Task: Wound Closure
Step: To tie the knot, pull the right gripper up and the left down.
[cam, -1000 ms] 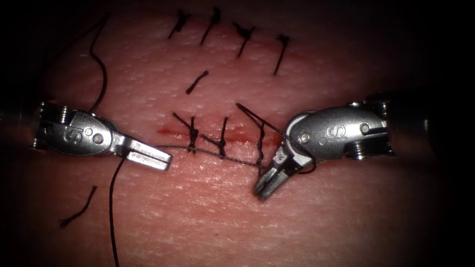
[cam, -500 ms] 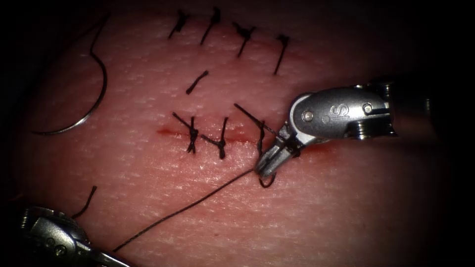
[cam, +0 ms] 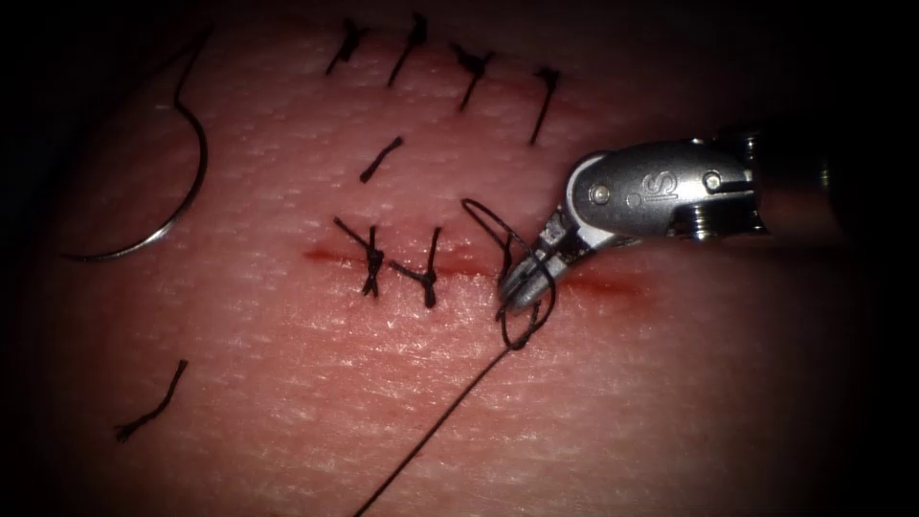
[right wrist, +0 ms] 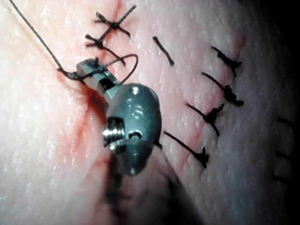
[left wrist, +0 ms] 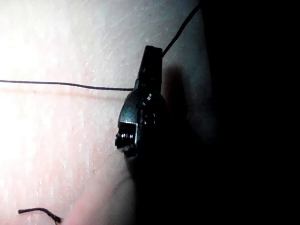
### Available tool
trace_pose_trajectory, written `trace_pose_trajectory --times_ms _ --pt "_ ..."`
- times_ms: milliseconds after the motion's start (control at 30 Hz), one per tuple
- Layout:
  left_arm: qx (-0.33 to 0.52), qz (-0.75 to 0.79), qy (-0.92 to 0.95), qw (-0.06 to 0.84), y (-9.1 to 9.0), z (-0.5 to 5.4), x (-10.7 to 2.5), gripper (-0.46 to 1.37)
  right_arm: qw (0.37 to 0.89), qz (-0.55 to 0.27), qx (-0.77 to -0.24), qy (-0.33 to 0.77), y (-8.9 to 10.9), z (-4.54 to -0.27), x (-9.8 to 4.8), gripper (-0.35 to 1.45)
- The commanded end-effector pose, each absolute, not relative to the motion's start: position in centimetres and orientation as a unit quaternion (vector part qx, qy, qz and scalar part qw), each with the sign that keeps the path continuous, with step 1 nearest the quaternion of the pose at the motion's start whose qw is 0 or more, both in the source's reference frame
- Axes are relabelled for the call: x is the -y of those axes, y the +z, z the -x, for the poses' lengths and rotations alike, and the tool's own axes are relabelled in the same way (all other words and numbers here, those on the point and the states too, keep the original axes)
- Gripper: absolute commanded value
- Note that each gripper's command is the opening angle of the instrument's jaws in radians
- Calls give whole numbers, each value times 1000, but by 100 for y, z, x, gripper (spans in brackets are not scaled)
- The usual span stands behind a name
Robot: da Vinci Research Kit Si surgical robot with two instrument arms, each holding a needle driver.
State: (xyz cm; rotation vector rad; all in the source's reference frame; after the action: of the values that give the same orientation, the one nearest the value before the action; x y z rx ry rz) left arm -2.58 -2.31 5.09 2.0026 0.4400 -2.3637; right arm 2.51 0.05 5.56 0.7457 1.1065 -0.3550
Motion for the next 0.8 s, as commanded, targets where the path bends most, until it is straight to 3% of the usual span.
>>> trace_pose_trajectory --times_ms 33,800 --pt "-143 -643 -752 3 509 258 236 -35 773 -344 -509 -158 557 -251 -6 -35" --pt "-179 -678 -708 -82 518 258 417 -35 787 -316 -512 -139 578 -250 -39 -35"
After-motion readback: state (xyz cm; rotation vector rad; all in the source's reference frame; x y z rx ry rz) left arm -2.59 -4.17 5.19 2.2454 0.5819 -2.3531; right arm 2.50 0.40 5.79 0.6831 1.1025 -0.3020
